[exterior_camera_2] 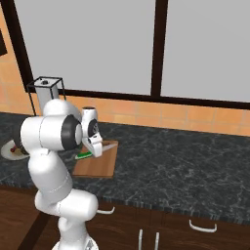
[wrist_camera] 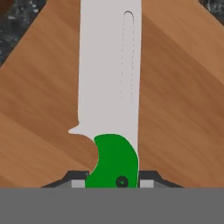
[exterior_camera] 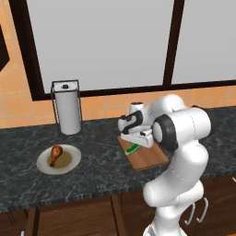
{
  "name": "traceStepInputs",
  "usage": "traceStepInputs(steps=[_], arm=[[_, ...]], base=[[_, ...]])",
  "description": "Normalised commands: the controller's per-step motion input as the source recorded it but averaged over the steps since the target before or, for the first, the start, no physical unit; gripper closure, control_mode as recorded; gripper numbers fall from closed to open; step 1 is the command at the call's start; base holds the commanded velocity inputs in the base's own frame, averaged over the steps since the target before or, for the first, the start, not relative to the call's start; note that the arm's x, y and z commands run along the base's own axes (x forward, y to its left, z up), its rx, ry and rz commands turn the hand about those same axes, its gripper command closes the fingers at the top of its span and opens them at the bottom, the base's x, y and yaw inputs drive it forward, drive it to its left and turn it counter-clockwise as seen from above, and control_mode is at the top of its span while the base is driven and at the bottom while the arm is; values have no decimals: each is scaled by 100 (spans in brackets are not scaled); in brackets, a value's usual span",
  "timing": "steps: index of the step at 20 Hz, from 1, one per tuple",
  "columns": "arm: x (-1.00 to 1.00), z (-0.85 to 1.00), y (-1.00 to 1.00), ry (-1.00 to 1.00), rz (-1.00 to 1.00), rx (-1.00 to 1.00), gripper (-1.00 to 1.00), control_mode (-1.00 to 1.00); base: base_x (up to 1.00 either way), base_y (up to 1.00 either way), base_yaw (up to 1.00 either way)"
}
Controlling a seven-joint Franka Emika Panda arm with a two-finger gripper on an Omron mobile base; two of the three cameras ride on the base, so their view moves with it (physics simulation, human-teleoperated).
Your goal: Pick up the knife from the drawer and place it on the cutting board. Then place the meat from the plate to the cutting board.
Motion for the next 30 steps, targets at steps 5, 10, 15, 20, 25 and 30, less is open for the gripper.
traceStepInputs(steps=[5,10,15,20,25,30], arm=[[0,0,9,-11,0,0,-100,-100],[-17,64,11,-14,0,0,-100,-100],[-25,98,53,-11,8,-5,-100,-100],[-1,49,98,0,31,-2,-100,-100],[7,11,100,0,34,0,-100,-100],[17,0,100,0,30,0,-100,-100]], base=[[0,0,0],[0,0,0],[0,0,0],[0,0,0],[0,0,0],[0,0,0]])
